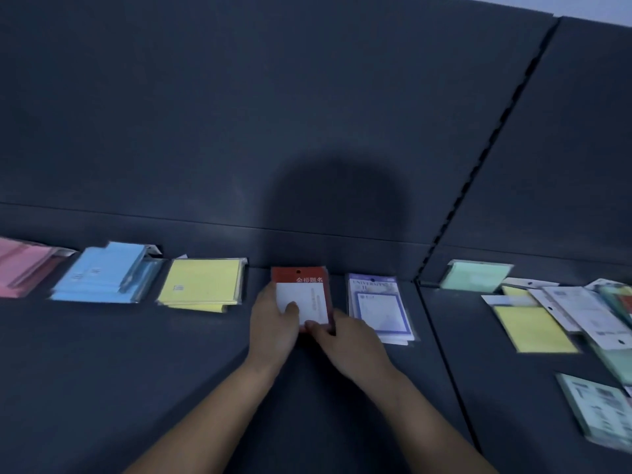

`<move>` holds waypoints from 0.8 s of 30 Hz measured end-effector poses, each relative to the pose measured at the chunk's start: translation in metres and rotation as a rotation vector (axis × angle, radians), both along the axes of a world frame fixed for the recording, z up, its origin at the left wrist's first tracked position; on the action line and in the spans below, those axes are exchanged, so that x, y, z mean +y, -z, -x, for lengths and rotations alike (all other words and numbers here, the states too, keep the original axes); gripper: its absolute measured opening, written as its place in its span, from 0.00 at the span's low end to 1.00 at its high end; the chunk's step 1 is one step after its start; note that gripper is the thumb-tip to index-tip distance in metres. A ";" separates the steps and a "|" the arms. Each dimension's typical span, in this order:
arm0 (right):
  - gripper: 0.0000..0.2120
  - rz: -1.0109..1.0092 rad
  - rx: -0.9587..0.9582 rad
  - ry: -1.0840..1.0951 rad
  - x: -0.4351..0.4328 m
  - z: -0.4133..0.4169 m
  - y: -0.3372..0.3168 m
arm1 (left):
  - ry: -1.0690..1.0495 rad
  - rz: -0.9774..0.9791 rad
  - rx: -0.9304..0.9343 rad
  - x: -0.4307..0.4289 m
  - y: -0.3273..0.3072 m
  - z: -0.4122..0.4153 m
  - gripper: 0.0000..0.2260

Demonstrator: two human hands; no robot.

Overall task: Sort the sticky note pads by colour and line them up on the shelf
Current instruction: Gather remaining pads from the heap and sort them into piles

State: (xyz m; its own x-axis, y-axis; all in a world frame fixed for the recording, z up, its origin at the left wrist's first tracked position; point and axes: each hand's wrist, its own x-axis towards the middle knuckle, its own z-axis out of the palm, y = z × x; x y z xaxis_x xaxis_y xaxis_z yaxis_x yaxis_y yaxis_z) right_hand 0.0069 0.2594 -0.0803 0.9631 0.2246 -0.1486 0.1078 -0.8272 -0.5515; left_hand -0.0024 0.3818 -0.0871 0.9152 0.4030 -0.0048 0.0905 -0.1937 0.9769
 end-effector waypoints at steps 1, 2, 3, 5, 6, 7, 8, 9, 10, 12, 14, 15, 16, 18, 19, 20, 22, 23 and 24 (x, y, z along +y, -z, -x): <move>0.22 -0.021 0.003 -0.006 0.001 0.000 0.000 | 0.002 -0.032 0.007 0.001 0.000 0.000 0.17; 0.22 -0.031 0.004 -0.010 0.002 0.001 0.000 | 0.008 -0.074 0.020 0.001 -0.001 0.000 0.17; 0.22 -0.033 0.003 -0.012 0.003 0.002 0.001 | 0.018 -0.122 0.037 0.002 -0.001 -0.001 0.17; 0.23 -0.030 0.015 -0.011 0.004 0.004 0.000 | 0.059 -0.211 0.067 0.005 -0.003 -0.004 0.16; 0.24 -0.046 0.038 -0.008 0.003 0.005 0.000 | 0.085 -0.252 0.082 0.006 -0.005 -0.005 0.16; 0.24 -0.072 0.065 -0.003 0.002 0.005 -0.001 | 0.104 -0.300 0.098 0.006 -0.007 -0.007 0.16; 0.25 -0.100 0.096 0.002 -0.002 0.005 -0.003 | 0.108 -0.363 0.115 0.005 -0.009 -0.009 0.17; 0.24 -0.133 0.123 0.004 -0.006 0.005 -0.005 | 0.098 -0.438 0.120 0.004 -0.011 -0.011 0.18; 0.24 -0.166 0.144 0.000 -0.012 0.007 -0.007 | 0.083 -0.517 0.110 0.001 -0.012 -0.012 0.19; 0.23 -0.238 0.147 -0.013 -0.029 0.010 -0.010 | 0.063 -0.613 0.052 -0.012 -0.017 -0.015 0.22; 0.20 -0.357 0.144 0.007 -0.050 0.012 -0.014 | 0.081 -0.603 -0.046 -0.035 -0.021 -0.017 0.22; 0.17 -0.402 0.126 0.028 -0.062 0.013 -0.017 | 0.110 -0.587 -0.097 -0.049 -0.024 -0.018 0.22; 0.14 -0.429 0.091 0.058 -0.075 0.012 -0.019 | 0.152 -0.565 -0.138 -0.064 -0.025 -0.019 0.21; 0.09 -0.455 0.002 0.142 -0.106 0.011 -0.025 | 0.257 -0.490 -0.195 -0.097 -0.028 -0.020 0.19; 0.06 -0.476 -0.038 0.191 -0.124 0.012 -0.028 | 0.312 -0.438 -0.206 -0.114 -0.028 -0.020 0.19; 0.07 -0.500 -0.078 0.241 -0.142 0.013 -0.030 | 0.365 -0.392 -0.207 -0.131 -0.028 -0.021 0.18; 0.11 -0.536 -0.138 0.347 -0.180 0.016 -0.033 | 0.447 -0.362 -0.206 -0.162 -0.026 -0.022 0.16; 0.12 -0.551 -0.160 0.401 -0.199 0.018 -0.034 | 0.477 -0.366 -0.206 -0.176 -0.024 -0.023 0.16; 0.13 -0.563 -0.182 0.450 -0.219 0.020 -0.034 | 0.504 -0.364 -0.202 -0.191 -0.023 -0.022 0.15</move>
